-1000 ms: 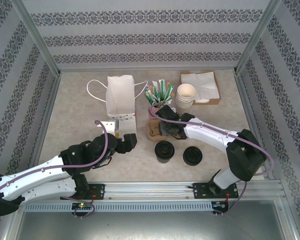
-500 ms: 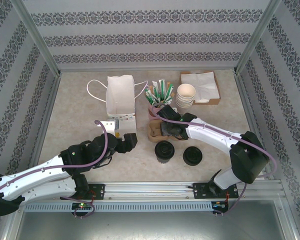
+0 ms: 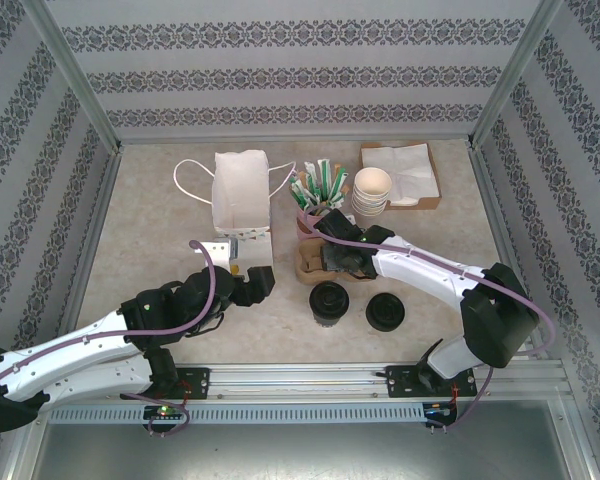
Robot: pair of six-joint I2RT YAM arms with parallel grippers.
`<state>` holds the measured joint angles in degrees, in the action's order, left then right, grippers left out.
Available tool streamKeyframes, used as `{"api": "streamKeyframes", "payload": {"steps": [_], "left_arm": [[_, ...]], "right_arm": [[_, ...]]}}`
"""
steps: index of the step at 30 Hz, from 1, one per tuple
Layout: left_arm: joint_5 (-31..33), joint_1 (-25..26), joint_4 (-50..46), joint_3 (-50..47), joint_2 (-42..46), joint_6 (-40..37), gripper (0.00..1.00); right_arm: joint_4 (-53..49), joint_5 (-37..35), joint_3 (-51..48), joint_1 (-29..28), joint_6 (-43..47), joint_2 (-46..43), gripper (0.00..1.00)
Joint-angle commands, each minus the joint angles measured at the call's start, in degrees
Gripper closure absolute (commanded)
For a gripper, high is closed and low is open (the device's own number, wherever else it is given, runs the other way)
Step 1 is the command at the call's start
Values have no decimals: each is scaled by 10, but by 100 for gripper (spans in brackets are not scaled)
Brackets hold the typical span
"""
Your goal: Pack the takeout coffee
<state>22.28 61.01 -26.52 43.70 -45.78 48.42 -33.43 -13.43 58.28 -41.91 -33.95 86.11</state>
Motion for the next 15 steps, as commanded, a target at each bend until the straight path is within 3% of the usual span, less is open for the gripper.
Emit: {"api": "streamKeyframes", "payload": {"steps": [1,15], "left_arm": [[-3,-4,20,-10,1,2,15],[-4,-4,24,-12,0,3,15]], "right_arm": [[3,-22,17,-8,-14,-18,49],[4,-24,14,-8,-33,-24,50]]}}
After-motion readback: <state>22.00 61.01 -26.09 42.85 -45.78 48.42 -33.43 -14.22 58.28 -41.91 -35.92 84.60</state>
